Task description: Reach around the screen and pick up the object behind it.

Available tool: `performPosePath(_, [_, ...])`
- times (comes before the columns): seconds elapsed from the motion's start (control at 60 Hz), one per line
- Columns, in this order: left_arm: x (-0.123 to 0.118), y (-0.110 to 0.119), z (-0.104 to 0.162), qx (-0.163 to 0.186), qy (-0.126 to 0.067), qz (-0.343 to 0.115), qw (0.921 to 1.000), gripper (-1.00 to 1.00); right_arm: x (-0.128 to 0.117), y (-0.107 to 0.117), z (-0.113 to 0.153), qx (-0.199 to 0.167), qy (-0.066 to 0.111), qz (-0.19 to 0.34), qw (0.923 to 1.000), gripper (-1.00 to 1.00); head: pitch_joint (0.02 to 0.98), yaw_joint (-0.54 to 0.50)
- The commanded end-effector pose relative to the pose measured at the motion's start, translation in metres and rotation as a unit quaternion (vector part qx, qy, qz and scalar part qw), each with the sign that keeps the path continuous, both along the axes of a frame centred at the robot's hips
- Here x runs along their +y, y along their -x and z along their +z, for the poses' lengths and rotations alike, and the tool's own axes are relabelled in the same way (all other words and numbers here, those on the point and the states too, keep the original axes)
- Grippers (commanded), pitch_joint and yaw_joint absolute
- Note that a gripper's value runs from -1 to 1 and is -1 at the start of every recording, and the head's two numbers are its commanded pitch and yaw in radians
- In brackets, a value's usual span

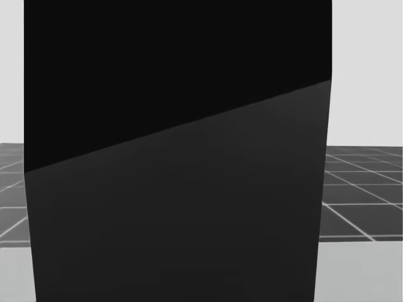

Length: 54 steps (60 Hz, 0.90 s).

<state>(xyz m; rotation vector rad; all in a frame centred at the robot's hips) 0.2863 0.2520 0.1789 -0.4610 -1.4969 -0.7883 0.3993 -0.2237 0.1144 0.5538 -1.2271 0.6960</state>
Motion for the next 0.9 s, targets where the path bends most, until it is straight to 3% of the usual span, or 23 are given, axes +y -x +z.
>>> performPosePath(0.017, [0.000, 0.001, -0.001, -0.001, -0.002, -0.001, 1.0000, -1.00, 0.000, -0.005, -0.015, 0.000, 0.011, -0.021, 0.9997, 0.88, 0.166, -0.05])
performPosePath(0.05, [0.000, 0.001, -0.001, -0.001, -0.003, -0.001, 1.0000, -1.00, -0.002, -0.005, -0.015, 0.002, 0.007, -0.024, 0.9997, 0.97, 0.165, -0.05])
performPosePath(0.183, [-0.001, 0.001, -0.001, -0.002, -0.004, -0.001, 1.0000, -1.00, -0.013, -0.005, -0.016, 0.013, 0.010, -0.035, 0.9992, 0.97, 0.163, -0.05])
performPosePath(0.333, [0.000, 0.001, 0.000, -0.003, -0.002, 0.002, 1.0000, -1.00, -0.030, 0.002, -0.008, -0.002, 0.004, -0.043, 0.9991, 0.98, 0.163, -0.05])
performPosePath(0.633, [0.002, 0.000, 0.001, -0.004, 0.000, 0.008, 1.0000, -1.00, -0.098, 0.030, 0.017, -0.041, 0.007, -0.099, 0.9943, 0.97, 0.161, -0.05])
performPosePath(0.767, [0.003, 0.000, 0.002, -0.004, -0.001, 0.009, 1.0000, -1.00, -0.118, 0.045, 0.025, -0.056, 0.017, -0.117, 0.9914, 0.99, 0.158, -0.06])
performPosePath(0.9, [0.004, -0.001, 0.002, -0.004, 0.001, 0.012, 0.9999, -1.00, -0.136, 0.058, 0.037, -0.074, 0.010, -0.141, 0.9872, 1.00, 0.157, -0.06])
